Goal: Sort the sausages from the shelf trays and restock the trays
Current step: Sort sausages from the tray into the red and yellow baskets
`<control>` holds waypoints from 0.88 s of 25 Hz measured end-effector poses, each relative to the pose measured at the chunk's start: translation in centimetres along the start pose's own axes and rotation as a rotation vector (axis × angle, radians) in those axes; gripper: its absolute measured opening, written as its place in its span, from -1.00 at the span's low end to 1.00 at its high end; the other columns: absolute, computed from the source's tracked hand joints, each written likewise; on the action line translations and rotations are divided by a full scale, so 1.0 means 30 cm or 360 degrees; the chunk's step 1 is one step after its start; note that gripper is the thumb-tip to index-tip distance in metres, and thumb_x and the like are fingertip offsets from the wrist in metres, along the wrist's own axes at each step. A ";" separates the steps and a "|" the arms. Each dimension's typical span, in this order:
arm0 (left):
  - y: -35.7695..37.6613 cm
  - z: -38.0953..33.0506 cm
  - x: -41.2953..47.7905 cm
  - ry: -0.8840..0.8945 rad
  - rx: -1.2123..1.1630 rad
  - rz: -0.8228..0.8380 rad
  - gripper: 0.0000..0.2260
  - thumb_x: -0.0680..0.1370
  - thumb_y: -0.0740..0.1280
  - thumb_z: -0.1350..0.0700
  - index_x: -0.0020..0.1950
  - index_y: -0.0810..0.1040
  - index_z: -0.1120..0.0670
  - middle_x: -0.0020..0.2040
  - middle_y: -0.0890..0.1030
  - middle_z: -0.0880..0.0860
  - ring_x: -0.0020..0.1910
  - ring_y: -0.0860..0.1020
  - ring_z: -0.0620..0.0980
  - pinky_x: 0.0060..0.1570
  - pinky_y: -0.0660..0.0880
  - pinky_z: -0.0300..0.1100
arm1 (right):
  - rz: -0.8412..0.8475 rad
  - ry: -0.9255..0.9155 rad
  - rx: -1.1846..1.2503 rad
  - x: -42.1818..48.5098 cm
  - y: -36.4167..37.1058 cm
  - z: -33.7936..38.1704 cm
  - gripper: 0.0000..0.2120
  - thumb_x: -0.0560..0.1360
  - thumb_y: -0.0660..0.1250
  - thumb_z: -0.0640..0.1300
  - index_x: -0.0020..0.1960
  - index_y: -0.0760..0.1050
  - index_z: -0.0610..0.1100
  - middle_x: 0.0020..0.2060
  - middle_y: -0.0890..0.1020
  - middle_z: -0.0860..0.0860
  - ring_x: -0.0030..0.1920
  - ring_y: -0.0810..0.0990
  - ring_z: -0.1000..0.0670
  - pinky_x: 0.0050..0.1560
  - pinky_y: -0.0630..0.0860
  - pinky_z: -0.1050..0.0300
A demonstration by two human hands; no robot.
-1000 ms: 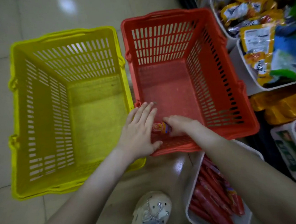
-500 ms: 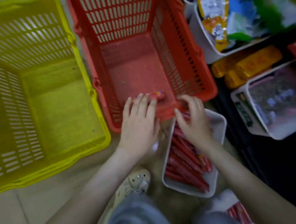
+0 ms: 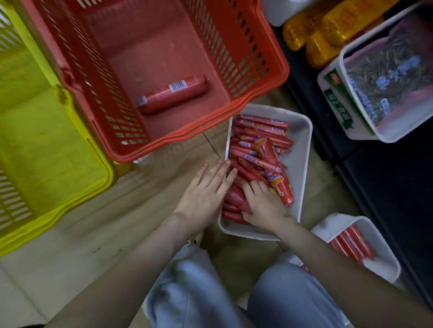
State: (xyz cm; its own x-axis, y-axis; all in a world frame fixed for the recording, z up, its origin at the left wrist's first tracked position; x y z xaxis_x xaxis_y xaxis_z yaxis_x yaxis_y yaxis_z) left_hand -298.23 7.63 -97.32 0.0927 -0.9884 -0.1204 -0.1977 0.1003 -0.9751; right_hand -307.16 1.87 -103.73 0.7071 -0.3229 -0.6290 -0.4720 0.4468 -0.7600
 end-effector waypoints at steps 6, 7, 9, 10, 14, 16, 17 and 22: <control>0.026 0.016 0.009 -0.0066 -0.0135 0.0112 -0.45 0.45 0.07 0.09 0.43 0.36 0.23 0.38 0.42 0.22 0.38 0.39 0.19 0.40 0.20 0.10 | -0.0140 -0.0108 0.0207 -0.022 -0.006 -0.021 -0.35 0.42 0.34 0.02 0.45 0.24 -0.13 0.27 0.40 -0.06 0.29 0.35 -0.09 0.33 0.31 0.00; 0.035 0.016 0.004 -0.0073 -0.0147 0.0140 -0.44 0.45 0.05 0.09 0.42 0.38 0.23 0.38 0.43 0.22 0.37 0.40 0.19 0.37 0.23 0.13 | -0.0105 -0.0135 0.0270 -0.022 -0.007 -0.031 -0.34 0.44 0.33 0.03 0.47 0.21 -0.12 0.29 0.38 -0.04 0.31 0.32 -0.07 0.35 0.27 0.03; 0.047 0.017 -0.001 -0.0096 -0.0164 0.0209 -0.42 0.43 0.03 0.08 0.42 0.38 0.24 0.38 0.43 0.23 0.36 0.41 0.20 0.34 0.26 0.16 | -0.0105 -0.0156 0.0503 -0.025 -0.020 -0.058 -0.33 0.44 0.36 -0.01 0.47 0.22 -0.12 0.28 0.38 -0.04 0.32 0.32 -0.06 0.37 0.24 0.11; 0.039 0.017 0.003 -0.0101 -0.0158 0.0197 -0.44 0.45 0.06 0.09 0.42 0.37 0.24 0.38 0.42 0.23 0.37 0.40 0.20 0.34 0.26 0.16 | -0.0123 -0.0123 0.0651 -0.029 -0.030 -0.077 -0.33 0.43 0.38 -0.05 0.47 0.23 -0.13 0.27 0.39 -0.04 0.32 0.32 -0.05 0.37 0.22 0.17; -0.144 0.015 0.036 -0.0052 -0.0267 -0.0144 -0.46 0.44 0.41 0.19 0.39 0.39 0.26 0.36 0.44 0.24 0.34 0.43 0.20 0.36 0.30 0.08 | -0.0356 0.0115 0.1218 -0.066 -0.109 -0.167 -0.36 0.39 0.42 -0.17 0.43 0.30 -0.11 0.23 0.38 0.07 0.30 0.39 0.05 0.34 0.31 0.19; -0.358 0.039 0.036 -0.0029 -0.0379 -0.0531 -0.60 0.51 0.35 0.22 0.34 0.45 0.28 0.32 0.48 0.23 0.29 0.47 0.17 0.32 0.35 0.00 | -0.0559 0.0151 0.1430 -0.097 -0.210 -0.183 -0.35 0.37 0.42 -0.19 0.42 0.33 -0.08 0.23 0.40 0.09 0.27 0.43 0.12 0.30 0.38 0.20; -0.469 0.070 0.024 -0.0051 -0.0404 -0.0717 -0.65 0.54 0.32 0.23 0.31 0.48 0.29 0.29 0.51 0.23 0.26 0.47 0.16 0.29 0.36 -0.03 | -0.0650 0.0125 0.1485 -0.114 -0.274 -0.173 -0.35 0.35 0.42 -0.17 0.41 0.33 -0.04 0.22 0.42 0.10 0.27 0.44 0.13 0.29 0.38 0.23; -0.689 0.416 -0.059 -0.0631 -0.0042 -0.0836 -0.56 0.53 0.27 0.08 0.37 0.42 0.25 0.36 0.42 0.27 0.33 0.38 0.24 0.36 0.26 0.07 | -0.0884 -0.0348 0.1627 -0.171 -0.717 0.038 -0.40 0.34 0.38 -0.06 0.34 0.32 0.16 0.26 0.41 0.23 0.32 0.43 0.06 0.31 0.39 0.13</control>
State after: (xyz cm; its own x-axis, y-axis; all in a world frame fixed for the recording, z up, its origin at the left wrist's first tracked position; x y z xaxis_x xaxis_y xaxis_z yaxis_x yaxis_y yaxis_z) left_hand -282.13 8.73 -79.26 0.5347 -0.7878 0.3058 -0.0515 -0.3915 -0.9187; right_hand -300.04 -5.12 -83.97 0.8045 -0.5779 -0.1371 0.4980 0.7822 -0.3744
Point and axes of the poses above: each hand's wrist, its own x-axis towards the middle knuckle, its own y-axis out of the palm, z = x × y, the point moved 10 cm from there along x, towards the middle knuckle
